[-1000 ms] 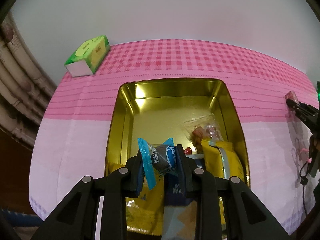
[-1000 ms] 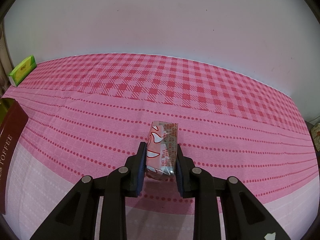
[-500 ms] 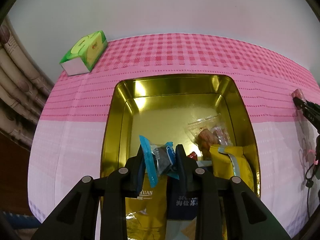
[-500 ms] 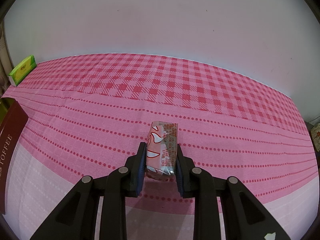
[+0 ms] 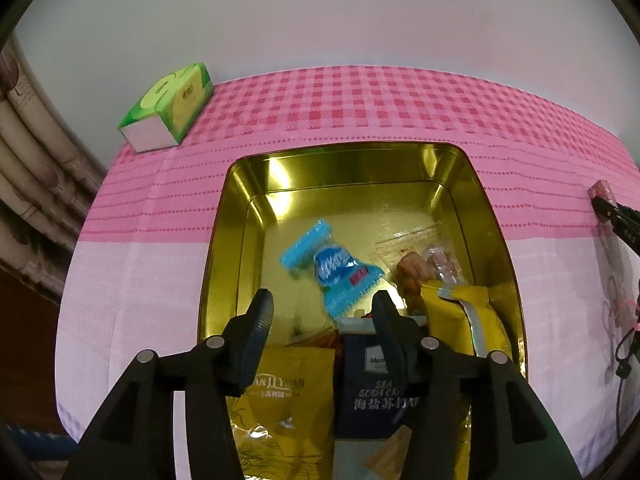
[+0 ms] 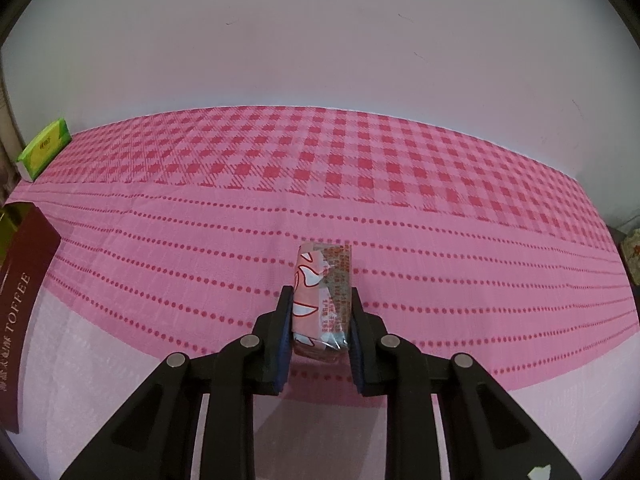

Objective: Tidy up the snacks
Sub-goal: 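Carry the blue candy into the gold tin and open the left gripper, then lower the pink wrapped snack into the gold tin and open the right gripper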

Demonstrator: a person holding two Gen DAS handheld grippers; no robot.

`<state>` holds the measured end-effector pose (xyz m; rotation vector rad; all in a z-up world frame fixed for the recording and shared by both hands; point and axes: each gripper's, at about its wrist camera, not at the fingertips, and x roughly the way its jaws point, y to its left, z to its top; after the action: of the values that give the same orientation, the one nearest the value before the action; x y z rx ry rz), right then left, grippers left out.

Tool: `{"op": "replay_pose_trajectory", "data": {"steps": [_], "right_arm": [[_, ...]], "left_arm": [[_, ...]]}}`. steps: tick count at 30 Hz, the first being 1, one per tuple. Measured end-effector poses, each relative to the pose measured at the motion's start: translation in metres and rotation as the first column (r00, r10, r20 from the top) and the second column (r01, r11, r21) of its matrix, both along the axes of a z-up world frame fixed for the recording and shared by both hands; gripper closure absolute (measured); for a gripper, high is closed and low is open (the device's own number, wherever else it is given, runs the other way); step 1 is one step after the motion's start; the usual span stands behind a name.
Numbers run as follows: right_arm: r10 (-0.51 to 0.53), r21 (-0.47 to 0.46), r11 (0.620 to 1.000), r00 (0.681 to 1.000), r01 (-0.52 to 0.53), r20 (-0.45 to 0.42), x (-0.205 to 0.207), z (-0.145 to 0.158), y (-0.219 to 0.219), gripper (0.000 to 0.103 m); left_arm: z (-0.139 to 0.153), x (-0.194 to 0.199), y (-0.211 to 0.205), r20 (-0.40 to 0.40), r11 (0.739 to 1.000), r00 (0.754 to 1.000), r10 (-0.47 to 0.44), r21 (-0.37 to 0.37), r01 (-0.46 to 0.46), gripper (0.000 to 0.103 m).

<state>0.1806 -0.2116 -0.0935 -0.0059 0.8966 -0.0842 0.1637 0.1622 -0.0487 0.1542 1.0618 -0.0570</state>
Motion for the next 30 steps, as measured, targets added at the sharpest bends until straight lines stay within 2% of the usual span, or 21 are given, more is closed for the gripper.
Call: {"op": "replay_pose_trajectory", "data": {"steps": [4, 8, 13, 22, 30], "right_arm": [[-0.014, 0.015, 1.0, 1.0, 0.015, -0.009, -0.012, 0.003, 0.001, 0.082], [-0.018, 0.037, 0.999, 1.0, 0.018, -0.002, -0.023, 0.013, 0.008, 0.082], [0.02, 0.047, 0.999, 0.999, -0.021, 0.025, -0.036, 0.032, 0.033, 0.082], [0.16, 0.078, 0.983, 0.984, -0.166, 0.085, -0.054, 0.071, 0.112, 0.082], [0.289, 0.09, 0.951, 0.953, -0.297, 0.095, -0.062, 0.093, 0.189, 0.082]], "left_arm": [[0.005, -0.005, 0.002, 0.022, 1.0, 1.0, 0.008, -0.007, -0.008, 0.049], [0.017, -0.017, 0.003, 0.079, 0.999, 0.996, 0.03, 0.008, -0.031, 0.045], [0.031, -0.039, 0.005, 0.13, 0.998, 0.99, 0.061, 0.014, -0.064, 0.036], [0.053, -0.083, 0.021, 0.214, 0.991, 0.97, 0.118, 0.03, -0.127, 0.028], [0.046, -0.108, 0.042, 0.202, 0.984, 0.967, 0.155, 0.057, -0.17, 0.025]]}}
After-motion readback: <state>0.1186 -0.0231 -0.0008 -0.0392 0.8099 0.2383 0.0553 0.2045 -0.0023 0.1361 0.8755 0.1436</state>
